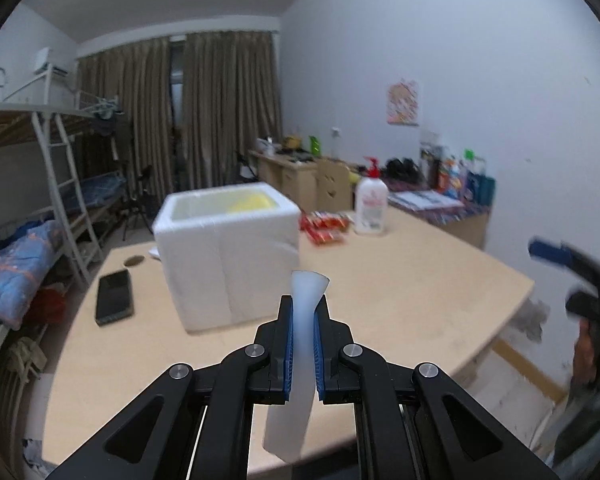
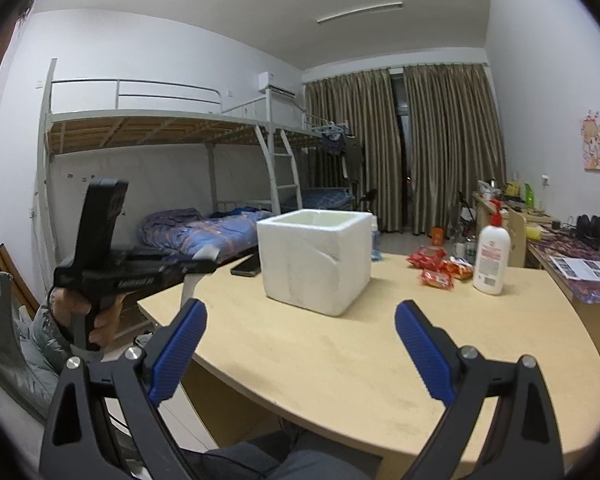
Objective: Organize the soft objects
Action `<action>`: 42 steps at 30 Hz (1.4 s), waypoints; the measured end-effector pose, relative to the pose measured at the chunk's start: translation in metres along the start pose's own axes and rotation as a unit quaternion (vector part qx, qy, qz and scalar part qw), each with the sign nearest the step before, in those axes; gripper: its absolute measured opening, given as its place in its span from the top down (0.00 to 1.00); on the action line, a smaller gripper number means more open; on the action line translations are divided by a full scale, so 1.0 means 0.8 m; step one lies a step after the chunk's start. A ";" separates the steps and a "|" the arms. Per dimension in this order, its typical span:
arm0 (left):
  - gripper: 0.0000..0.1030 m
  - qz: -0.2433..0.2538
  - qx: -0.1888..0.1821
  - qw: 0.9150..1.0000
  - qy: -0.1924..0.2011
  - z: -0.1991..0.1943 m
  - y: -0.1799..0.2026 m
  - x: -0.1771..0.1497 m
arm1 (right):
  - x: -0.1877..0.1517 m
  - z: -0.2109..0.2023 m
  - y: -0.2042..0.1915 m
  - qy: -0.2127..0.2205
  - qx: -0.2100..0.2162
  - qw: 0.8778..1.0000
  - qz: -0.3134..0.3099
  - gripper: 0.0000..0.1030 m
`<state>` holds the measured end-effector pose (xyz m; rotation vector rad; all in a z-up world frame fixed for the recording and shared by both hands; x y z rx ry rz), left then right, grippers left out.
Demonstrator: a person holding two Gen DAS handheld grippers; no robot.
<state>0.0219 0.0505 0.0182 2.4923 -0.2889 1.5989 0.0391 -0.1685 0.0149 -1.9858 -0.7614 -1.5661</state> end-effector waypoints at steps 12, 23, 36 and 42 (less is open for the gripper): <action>0.91 -0.026 0.072 0.996 0.049 0.030 -0.038 0.099 | 0.043 0.053 0.009 0.026 -0.003 0.999 0.020 0.00; 0.91 -0.029 0.088 0.993 0.066 0.085 -0.061 0.189 | 0.053 0.107 0.028 -0.005 -0.016 0.999 0.027 0.00; 0.91 -0.055 0.074 0.995 0.034 0.192 -0.111 0.225 | 0.051 0.129 0.040 -0.020 -0.030 0.999 0.029 0.00; 0.89 -0.067 0.090 0.994 0.009 0.233 -0.140 0.221 | 0.048 0.134 0.040 -0.027 -0.035 0.999 0.031 0.00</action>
Point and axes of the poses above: each gripper's, at about its wrist camera, not at the fingertips, and z roughly the way its jaws point, y to its right, x to its top, the point moved 2 cm from there along z, roughly the way its jaws point, and after that the axes turned 5 degrees about -x, right-handed, at the moved point
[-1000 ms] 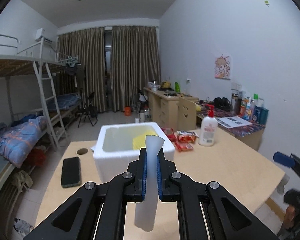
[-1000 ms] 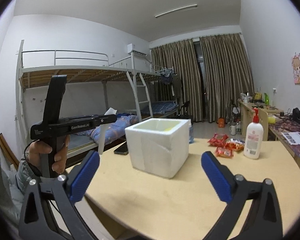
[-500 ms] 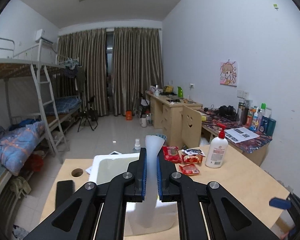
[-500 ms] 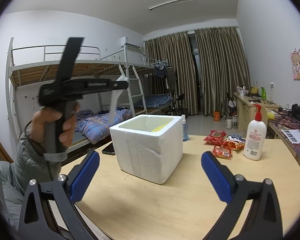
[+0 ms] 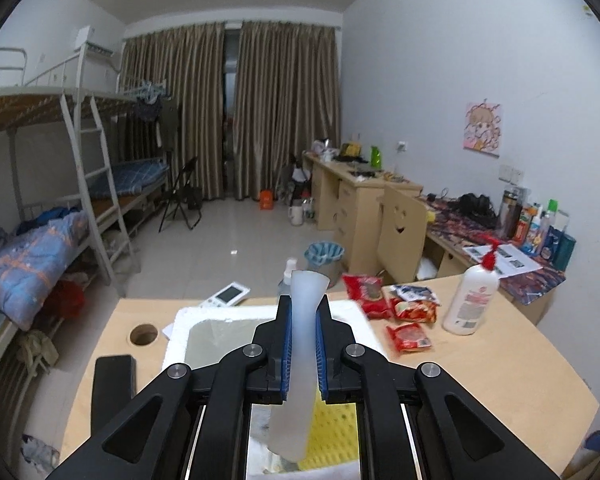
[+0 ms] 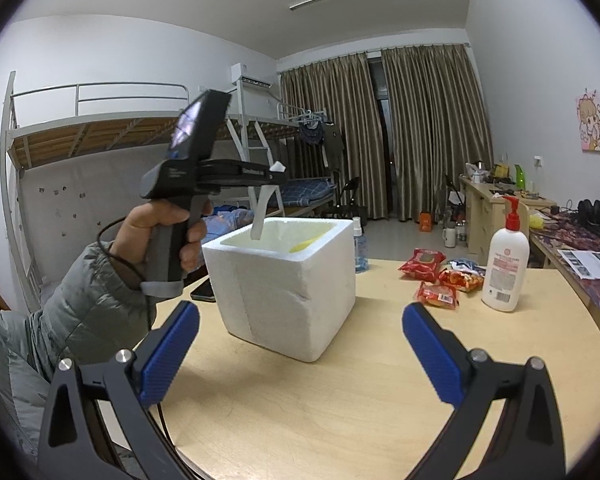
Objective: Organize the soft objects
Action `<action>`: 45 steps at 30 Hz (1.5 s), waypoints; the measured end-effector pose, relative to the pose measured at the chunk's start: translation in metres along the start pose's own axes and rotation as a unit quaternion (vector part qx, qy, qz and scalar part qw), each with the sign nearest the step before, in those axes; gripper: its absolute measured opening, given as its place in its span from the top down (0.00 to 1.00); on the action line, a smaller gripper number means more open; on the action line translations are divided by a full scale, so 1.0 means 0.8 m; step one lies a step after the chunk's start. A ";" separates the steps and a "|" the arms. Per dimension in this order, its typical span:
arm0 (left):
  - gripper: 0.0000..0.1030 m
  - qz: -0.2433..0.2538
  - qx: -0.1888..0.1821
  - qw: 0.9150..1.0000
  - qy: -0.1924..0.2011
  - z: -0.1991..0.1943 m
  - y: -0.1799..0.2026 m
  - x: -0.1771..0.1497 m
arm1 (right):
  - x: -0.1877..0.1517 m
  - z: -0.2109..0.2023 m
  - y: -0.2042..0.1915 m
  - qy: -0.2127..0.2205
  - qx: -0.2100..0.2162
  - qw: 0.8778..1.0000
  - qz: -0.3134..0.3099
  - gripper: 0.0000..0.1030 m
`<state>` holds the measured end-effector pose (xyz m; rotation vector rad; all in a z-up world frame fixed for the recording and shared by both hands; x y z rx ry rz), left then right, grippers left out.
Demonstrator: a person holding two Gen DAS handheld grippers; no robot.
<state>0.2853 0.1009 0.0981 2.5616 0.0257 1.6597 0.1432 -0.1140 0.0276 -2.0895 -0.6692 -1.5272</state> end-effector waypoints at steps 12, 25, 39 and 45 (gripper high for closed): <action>0.08 0.019 0.073 0.997 0.022 -0.001 -0.007 -0.010 | -0.001 -0.006 -0.002 0.005 0.003 1.000 -0.003 0.00; 0.07 0.021 0.074 0.995 0.067 -0.082 0.018 -0.032 | 0.004 -0.028 -0.013 0.024 0.001 1.000 -0.006 0.00; 0.06 0.004 0.075 0.991 0.113 -0.187 0.033 -0.082 | 0.009 -0.054 -0.049 0.060 -0.004 0.998 -0.021 0.00; 0.00 0.001 0.081 0.987 0.141 -0.229 0.038 -0.105 | 0.005 -0.058 -0.061 0.071 -0.012 0.997 -0.025 0.00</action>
Point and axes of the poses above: each gripper's, at about its wrist camera, not at the fingertips, and z roughly the way its jaws point, y to its right, x to its top, the point moved 2 cm from there along z, roughly the way its jaws point, and after that the axes turned 5 degrees about -x, right-handed, at the moved point
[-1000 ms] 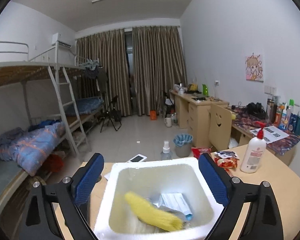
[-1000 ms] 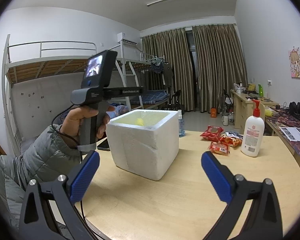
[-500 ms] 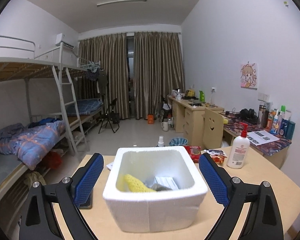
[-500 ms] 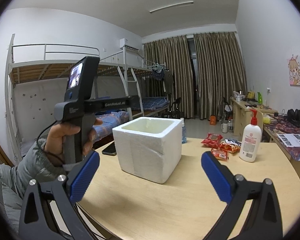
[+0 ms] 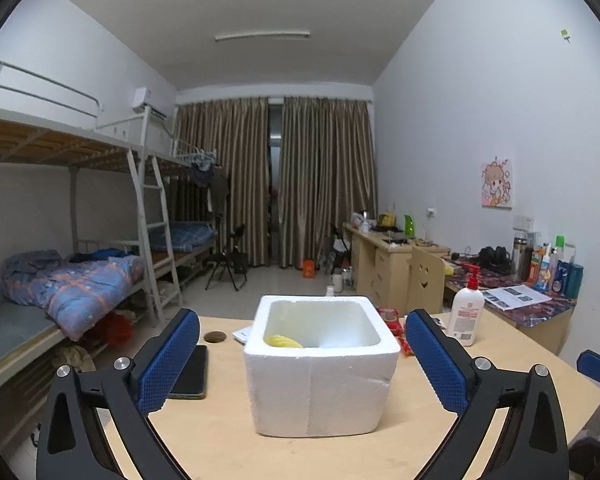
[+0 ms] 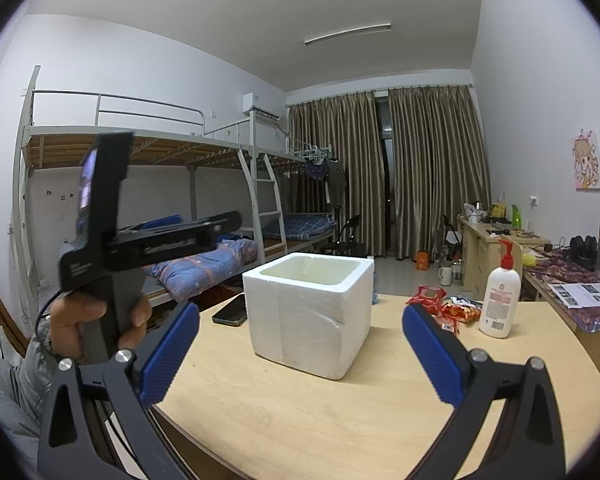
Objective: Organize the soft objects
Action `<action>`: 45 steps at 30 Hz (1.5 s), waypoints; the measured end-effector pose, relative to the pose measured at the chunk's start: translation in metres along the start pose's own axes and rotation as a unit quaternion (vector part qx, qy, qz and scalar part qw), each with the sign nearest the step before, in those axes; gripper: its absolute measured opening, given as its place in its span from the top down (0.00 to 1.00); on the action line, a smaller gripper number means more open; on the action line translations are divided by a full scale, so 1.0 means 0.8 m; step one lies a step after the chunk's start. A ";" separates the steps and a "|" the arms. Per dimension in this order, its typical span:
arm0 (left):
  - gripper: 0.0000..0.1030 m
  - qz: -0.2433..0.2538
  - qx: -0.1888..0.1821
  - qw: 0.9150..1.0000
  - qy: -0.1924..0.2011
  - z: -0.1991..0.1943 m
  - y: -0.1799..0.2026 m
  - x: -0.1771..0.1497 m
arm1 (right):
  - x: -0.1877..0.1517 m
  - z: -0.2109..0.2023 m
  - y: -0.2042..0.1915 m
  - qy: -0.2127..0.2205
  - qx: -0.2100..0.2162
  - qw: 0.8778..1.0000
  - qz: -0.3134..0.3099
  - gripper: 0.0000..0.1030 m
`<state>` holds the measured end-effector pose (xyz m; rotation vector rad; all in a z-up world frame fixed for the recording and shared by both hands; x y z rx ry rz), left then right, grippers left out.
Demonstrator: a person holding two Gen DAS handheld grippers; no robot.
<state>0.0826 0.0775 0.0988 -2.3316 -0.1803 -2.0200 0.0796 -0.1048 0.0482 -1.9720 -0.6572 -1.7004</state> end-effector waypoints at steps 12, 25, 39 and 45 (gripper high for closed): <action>0.00 -0.007 0.002 1.000 -0.008 -0.024 -0.014 -0.044 | -0.012 0.004 -0.016 0.014 -0.047 0.999 -0.009 0.00; 0.00 -0.016 0.000 1.000 -0.023 -0.008 -0.020 -0.112 | -0.048 0.041 0.000 0.000 -0.137 0.991 0.001 0.00; 0.00 -0.007 -0.012 0.999 -0.035 -0.007 -0.008 -0.114 | -0.047 0.044 0.004 -0.014 -0.120 0.993 0.011 0.00; 0.00 -0.010 -0.010 0.999 -0.036 -0.005 -0.009 -0.114 | -0.048 0.047 0.004 -0.020 -0.112 0.994 0.010 0.00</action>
Point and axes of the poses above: each gripper's, at about its wrist camera, not at the fingertips, and z roughly the way its jaws point, y to its right, x to its top, the point moved 2 cm from there along z, roughly the way its jaws point, and after that the axes turned 5 degrees about -x, right-handed, at the moved point
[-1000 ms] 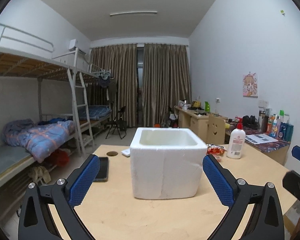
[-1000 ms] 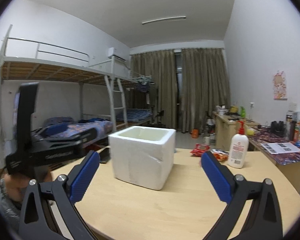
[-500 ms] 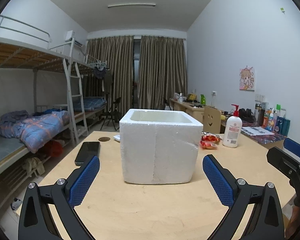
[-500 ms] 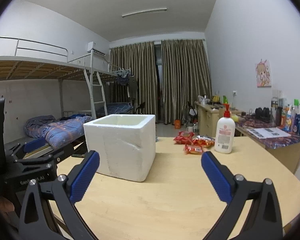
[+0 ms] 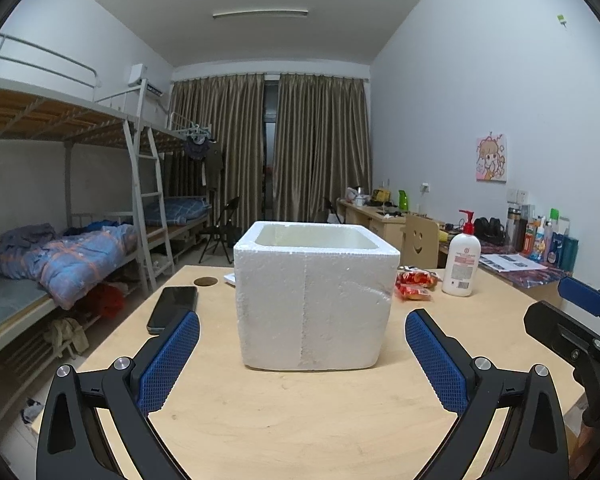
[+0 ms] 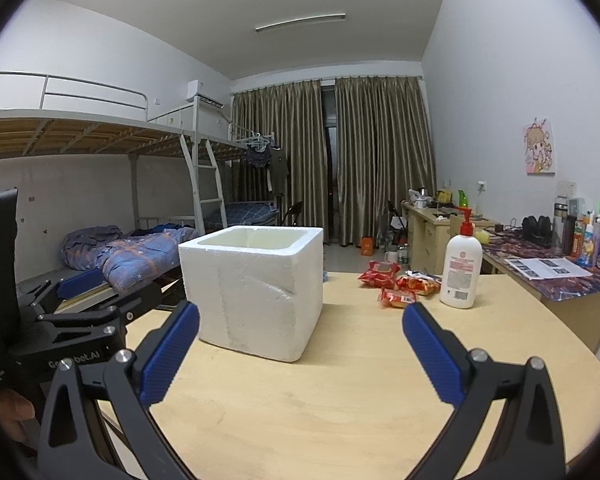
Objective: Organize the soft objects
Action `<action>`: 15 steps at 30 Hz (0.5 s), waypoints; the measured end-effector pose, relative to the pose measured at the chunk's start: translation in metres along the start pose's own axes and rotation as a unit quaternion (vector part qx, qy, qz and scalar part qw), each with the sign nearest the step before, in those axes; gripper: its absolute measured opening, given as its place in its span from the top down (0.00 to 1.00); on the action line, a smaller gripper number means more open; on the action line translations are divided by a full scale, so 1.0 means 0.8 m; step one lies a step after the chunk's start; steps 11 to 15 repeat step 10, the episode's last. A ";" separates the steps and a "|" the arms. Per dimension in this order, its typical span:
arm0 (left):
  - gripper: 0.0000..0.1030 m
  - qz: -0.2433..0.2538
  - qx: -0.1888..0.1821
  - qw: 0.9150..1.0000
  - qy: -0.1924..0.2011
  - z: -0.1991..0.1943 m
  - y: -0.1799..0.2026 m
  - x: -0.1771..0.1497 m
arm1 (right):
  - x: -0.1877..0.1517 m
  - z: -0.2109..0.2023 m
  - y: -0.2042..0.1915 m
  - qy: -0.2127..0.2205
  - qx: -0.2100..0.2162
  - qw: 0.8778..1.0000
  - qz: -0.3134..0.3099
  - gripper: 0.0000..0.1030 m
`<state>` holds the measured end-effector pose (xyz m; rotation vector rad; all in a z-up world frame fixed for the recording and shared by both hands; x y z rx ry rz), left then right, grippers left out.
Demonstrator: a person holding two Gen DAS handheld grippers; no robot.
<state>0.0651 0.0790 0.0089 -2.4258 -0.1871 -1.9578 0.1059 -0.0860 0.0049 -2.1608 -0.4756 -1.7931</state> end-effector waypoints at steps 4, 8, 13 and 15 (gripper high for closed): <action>0.00 0.006 -0.002 1.000 -0.003 0.003 0.003 0.000 | -0.001 0.002 -0.001 -0.003 0.001 1.000 0.000 0.00; 0.00 0.011 -0.007 1.000 -0.002 0.004 0.005 0.000 | -0.001 0.002 -0.001 -0.003 0.000 1.000 -0.001 0.00; 0.00 0.008 -0.006 1.000 -0.001 0.003 0.004 -0.001 | 0.000 0.004 0.000 -0.005 -0.002 1.000 0.000 0.00; 0.00 0.008 -0.006 1.000 -0.001 0.003 0.004 -0.001 | 0.000 0.004 0.000 -0.005 -0.002 1.000 0.000 0.00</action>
Point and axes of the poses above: each gripper's, at about its wrist camera, not at the fingertips, and z roughly the way its jaws point, y to its right, x to its top, the point moved 2 cm from there along z, roughly the way its jaws point, and after that the axes turned 5 degrees about -x, right-handed, at the moved point
